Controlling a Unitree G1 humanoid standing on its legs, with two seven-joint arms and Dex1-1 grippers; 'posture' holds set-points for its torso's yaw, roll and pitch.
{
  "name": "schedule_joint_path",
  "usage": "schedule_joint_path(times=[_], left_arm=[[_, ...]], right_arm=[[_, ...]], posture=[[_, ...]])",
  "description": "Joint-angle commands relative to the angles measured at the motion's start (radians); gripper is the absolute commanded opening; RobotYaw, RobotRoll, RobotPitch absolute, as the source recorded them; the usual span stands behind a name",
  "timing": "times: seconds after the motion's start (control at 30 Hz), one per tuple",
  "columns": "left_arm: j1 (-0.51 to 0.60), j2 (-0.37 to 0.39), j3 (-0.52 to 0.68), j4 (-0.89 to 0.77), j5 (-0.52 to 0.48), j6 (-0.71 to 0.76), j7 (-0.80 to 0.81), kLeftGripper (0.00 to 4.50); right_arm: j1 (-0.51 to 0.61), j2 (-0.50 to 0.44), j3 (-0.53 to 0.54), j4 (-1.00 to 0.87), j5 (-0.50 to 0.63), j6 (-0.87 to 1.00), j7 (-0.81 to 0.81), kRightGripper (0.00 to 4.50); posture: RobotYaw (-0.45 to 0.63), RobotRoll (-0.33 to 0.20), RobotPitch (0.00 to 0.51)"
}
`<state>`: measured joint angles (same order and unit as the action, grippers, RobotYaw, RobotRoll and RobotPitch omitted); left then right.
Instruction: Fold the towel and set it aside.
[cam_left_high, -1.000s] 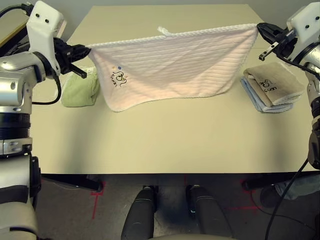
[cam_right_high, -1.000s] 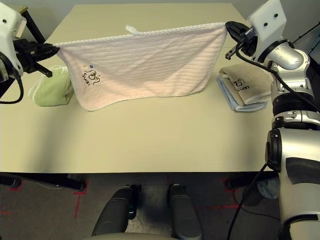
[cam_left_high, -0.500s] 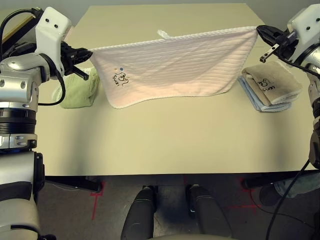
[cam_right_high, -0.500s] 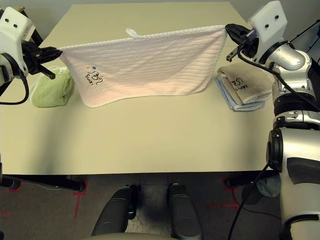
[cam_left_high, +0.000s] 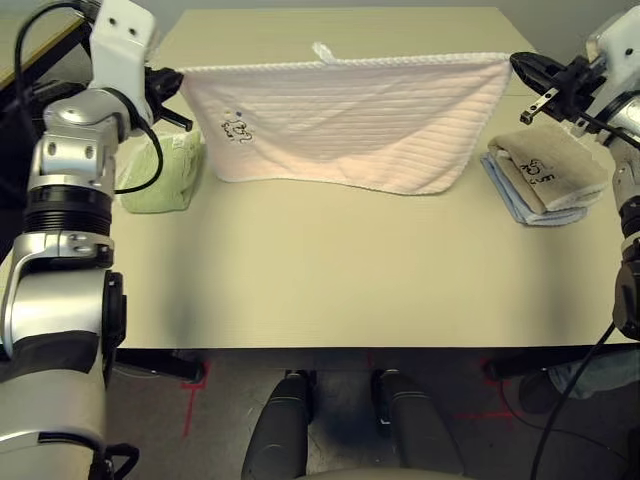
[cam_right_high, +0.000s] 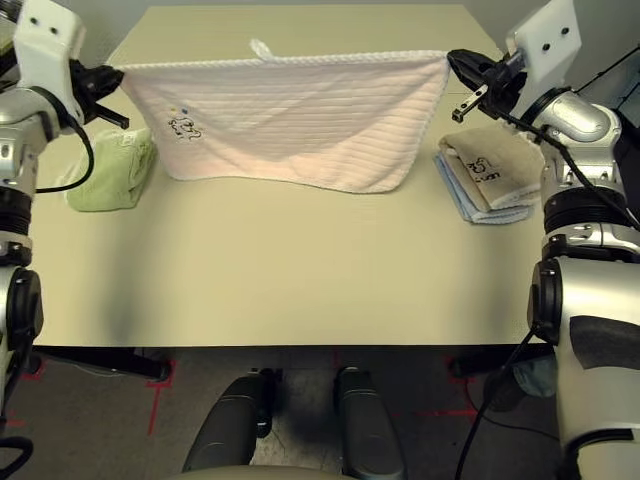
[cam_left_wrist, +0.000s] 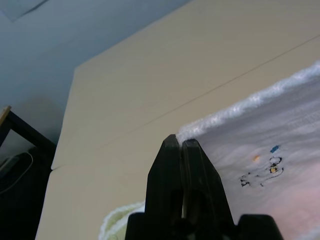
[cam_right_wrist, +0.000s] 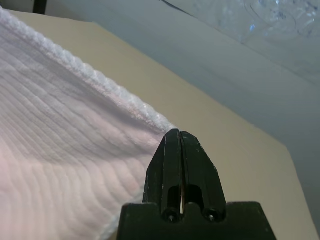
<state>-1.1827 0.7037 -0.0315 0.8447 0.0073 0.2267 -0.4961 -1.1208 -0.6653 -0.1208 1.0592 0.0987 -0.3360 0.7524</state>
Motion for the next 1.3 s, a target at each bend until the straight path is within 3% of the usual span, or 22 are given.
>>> schedule_joint_path(times=[0.03,0.27,0.57,0.83,1.03,1.17,1.3], left_arm=[[-0.059,0.022,-0.024,0.132,0.075,-0.062,0.032,0.04],[-0.165,0.026,-0.074,0.319,0.164,-0.189,0.036,0.04],[-0.241,0.044,-0.058,0.385,0.199,-0.255,0.097,0.04],[-0.273,0.067,-0.020,0.376,0.183,-0.281,0.115,0.04],[-0.127,0.094,-0.026,0.253,0.146,-0.215,-0.112,0.04],[-0.075,0.112,-0.014,0.186,0.134,-0.180,-0.132,0.04],[-0.108,0.111,-0.018,0.202,0.142,-0.185,-0.109,0.04]], right_arm=[[-0.029,-0.008,-0.008,0.038,-0.020,0.011,-0.051,0.00],[-0.146,0.010,0.011,0.124,-0.082,-0.021,-0.131,0.00],[-0.256,0.013,0.033,0.206,-0.161,-0.049,-0.242,0.00],[-0.224,-0.025,0.009,0.215,-0.168,-0.081,-0.262,0.00],[-0.095,-0.028,-0.022,0.177,-0.100,-0.112,-0.110,0.00],[-0.082,-0.036,-0.024,0.162,-0.085,-0.104,-0.093,0.00],[-0.117,-0.039,-0.016,0.162,-0.088,-0.094,-0.098,0.00]], posture=[[0.05,0.000,0.195],[0.05,0.000,0.207],[0.06,0.000,0.206],[0.06,0.000,0.208],[0.04,0.000,0.226],[0.04,0.000,0.244],[0.04,0.000,0.255]])
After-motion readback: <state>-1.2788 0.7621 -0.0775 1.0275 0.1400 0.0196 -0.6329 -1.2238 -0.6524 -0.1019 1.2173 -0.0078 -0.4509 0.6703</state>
